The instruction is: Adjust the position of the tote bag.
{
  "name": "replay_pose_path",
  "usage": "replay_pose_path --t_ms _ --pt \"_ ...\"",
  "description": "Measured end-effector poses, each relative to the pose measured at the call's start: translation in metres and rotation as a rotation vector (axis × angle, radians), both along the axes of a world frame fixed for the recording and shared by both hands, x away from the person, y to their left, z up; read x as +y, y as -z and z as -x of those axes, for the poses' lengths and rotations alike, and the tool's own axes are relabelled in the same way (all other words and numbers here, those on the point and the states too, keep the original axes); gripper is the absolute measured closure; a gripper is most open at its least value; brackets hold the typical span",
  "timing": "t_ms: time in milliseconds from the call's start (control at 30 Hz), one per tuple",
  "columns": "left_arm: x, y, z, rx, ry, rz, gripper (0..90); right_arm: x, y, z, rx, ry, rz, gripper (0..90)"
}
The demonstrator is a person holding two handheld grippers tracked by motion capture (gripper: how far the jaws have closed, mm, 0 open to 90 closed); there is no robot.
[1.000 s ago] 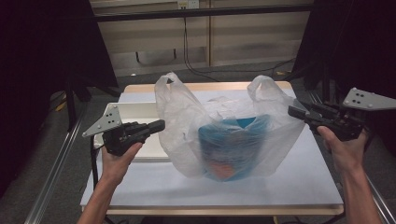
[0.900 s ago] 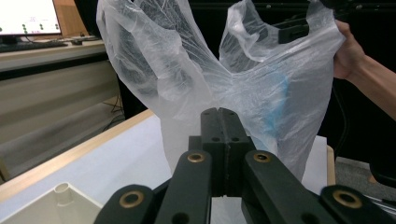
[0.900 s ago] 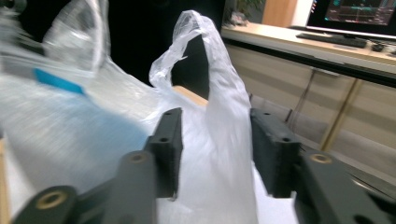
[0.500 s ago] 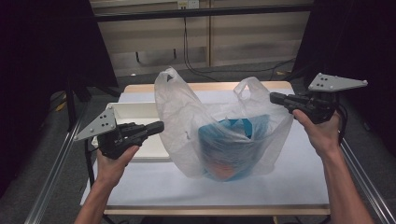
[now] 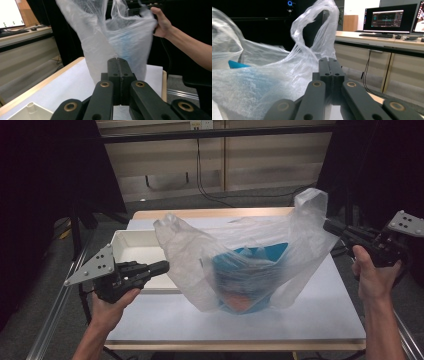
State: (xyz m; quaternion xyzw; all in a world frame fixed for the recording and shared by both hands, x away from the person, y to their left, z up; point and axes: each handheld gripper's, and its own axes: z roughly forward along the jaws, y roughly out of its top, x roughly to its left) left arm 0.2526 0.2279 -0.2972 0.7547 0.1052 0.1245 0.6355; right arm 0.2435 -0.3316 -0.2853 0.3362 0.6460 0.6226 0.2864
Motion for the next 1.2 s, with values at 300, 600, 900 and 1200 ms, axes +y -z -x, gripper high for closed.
replay_pose_path --t_ms 300,600,900,1200 --pt "0.003 0.002 0.014 0.000 0.015 -0.031 90.0 -0.008 0.004 0.013 0.019 -0.005 0.022 90.0" --pt "0.002 0.019 0.012 0.046 0.027 -0.072 90.0 -0.006 0.015 0.016 0.044 -0.022 0.035 90.0" --pt "0.006 0.032 0.004 0.090 -0.018 -0.087 90.0 0.000 0.025 0.011 0.072 -0.014 0.059 90.0" --pt "0.008 0.043 0.011 0.098 -0.012 -0.122 90.0 -0.001 0.042 0.005 0.123 0.005 0.080 90.0"
